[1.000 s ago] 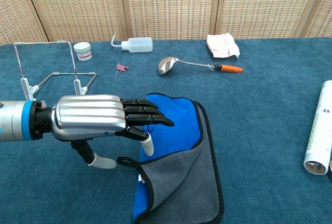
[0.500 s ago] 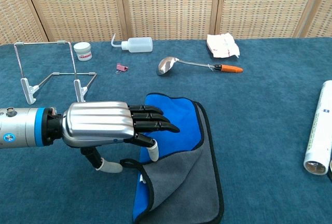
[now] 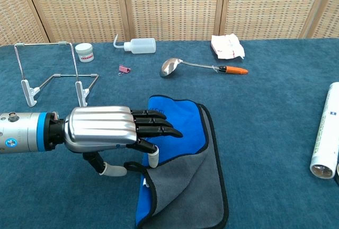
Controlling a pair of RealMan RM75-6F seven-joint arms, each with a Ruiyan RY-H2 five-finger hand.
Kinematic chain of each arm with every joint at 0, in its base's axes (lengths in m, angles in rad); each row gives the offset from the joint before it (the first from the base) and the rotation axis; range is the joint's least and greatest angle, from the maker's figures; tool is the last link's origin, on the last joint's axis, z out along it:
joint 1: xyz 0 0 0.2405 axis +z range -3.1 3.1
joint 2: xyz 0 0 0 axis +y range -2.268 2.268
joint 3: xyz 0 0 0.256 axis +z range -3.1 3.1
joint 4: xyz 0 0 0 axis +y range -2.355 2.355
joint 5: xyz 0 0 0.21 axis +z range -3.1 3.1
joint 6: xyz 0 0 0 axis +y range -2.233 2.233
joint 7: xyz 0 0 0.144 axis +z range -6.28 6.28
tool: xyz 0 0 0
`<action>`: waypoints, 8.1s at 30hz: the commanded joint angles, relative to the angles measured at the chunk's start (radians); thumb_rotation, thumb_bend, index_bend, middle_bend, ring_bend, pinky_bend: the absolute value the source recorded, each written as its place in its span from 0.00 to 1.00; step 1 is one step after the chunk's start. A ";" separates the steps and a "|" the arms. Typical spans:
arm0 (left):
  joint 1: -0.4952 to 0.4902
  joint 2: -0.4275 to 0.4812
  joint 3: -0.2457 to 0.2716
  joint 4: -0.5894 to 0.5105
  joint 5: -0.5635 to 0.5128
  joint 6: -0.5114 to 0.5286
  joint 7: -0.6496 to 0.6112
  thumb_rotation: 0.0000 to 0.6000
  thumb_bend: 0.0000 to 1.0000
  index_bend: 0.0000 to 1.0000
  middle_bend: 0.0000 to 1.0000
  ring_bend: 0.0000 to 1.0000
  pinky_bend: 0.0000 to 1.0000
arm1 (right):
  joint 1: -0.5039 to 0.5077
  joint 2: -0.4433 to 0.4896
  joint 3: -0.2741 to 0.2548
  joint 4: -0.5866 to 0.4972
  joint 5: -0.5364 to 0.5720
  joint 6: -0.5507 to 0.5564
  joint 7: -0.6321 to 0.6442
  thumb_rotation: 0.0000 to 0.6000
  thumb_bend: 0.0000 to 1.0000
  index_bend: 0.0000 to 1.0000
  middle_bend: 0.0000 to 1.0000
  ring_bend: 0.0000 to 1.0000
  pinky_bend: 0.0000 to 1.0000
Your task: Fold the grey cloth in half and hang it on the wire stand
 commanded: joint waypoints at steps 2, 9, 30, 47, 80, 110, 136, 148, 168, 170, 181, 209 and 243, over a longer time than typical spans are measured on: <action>0.001 -0.004 -0.002 0.003 0.002 -0.002 0.001 1.00 0.37 0.42 0.00 0.00 0.00 | -0.001 0.000 0.000 -0.001 0.000 0.001 0.001 1.00 0.00 0.00 0.00 0.00 0.00; 0.003 -0.012 -0.010 0.006 -0.001 -0.003 0.000 1.00 0.42 0.51 0.00 0.00 0.00 | -0.002 0.002 -0.001 -0.001 -0.002 0.002 0.002 1.00 0.00 0.00 0.00 0.00 0.00; -0.037 -0.026 -0.083 -0.050 0.002 0.041 0.029 1.00 0.44 0.56 0.00 0.00 0.00 | -0.003 0.005 -0.001 -0.003 -0.005 0.002 0.013 1.00 0.00 0.00 0.00 0.00 0.00; -0.138 -0.142 -0.166 -0.097 0.016 -0.042 0.151 1.00 0.43 0.56 0.00 0.00 0.00 | -0.006 0.016 -0.002 -0.002 -0.010 0.005 0.038 1.00 0.00 0.00 0.00 0.00 0.00; -0.171 -0.185 -0.282 -0.092 -0.115 -0.072 0.210 1.00 0.24 0.00 0.00 0.00 0.00 | -0.003 0.023 -0.005 0.006 -0.007 -0.014 0.060 1.00 0.00 0.00 0.00 0.00 0.00; -0.169 -0.004 -0.550 -0.342 -1.195 -0.507 0.890 1.00 0.24 0.31 0.00 0.00 0.00 | 0.008 0.018 -0.005 0.003 0.005 -0.034 0.047 1.00 0.00 0.00 0.00 0.00 0.00; -0.214 -0.103 -0.516 -0.197 -1.310 -0.535 0.886 1.00 0.26 0.33 0.00 0.00 0.00 | 0.009 0.018 0.001 0.010 0.023 -0.040 0.052 1.00 0.00 0.00 0.00 0.00 0.00; -0.213 -0.123 -0.511 -0.159 -1.319 -0.573 0.850 1.00 0.30 0.34 0.00 0.00 0.00 | 0.012 0.017 0.001 0.010 0.025 -0.045 0.050 1.00 0.00 0.00 0.00 0.00 0.00; -0.216 -0.107 -0.486 -0.200 -1.389 -0.555 0.893 1.00 0.31 0.58 0.00 0.00 0.00 | 0.009 0.023 -0.001 0.006 0.015 -0.040 0.061 1.00 0.00 0.00 0.00 0.00 0.00; -0.218 -0.105 -0.484 -0.206 -1.396 -0.550 0.899 1.00 0.31 0.58 0.00 0.00 0.00 | 0.009 0.024 -0.001 0.006 0.015 -0.039 0.062 1.00 0.00 0.00 0.00 0.00 0.00; -0.219 -0.101 -0.478 -0.233 -1.406 -0.535 0.904 1.00 0.47 0.66 0.00 0.00 0.00 | 0.005 0.027 -0.003 0.004 0.007 -0.031 0.069 1.00 0.00 0.00 0.00 0.00 0.00; -0.257 0.012 -0.539 -0.347 -1.397 -0.460 0.926 1.00 0.75 0.83 0.00 0.00 0.00 | 0.003 0.031 -0.002 0.004 0.006 -0.029 0.079 1.00 0.00 0.00 0.00 0.00 0.00; -0.203 0.513 -0.675 -0.634 -1.528 -0.336 0.875 1.00 0.75 0.85 0.00 0.00 0.00 | 0.002 0.036 -0.015 -0.015 -0.031 -0.020 0.082 1.00 0.00 0.00 0.00 0.00 0.00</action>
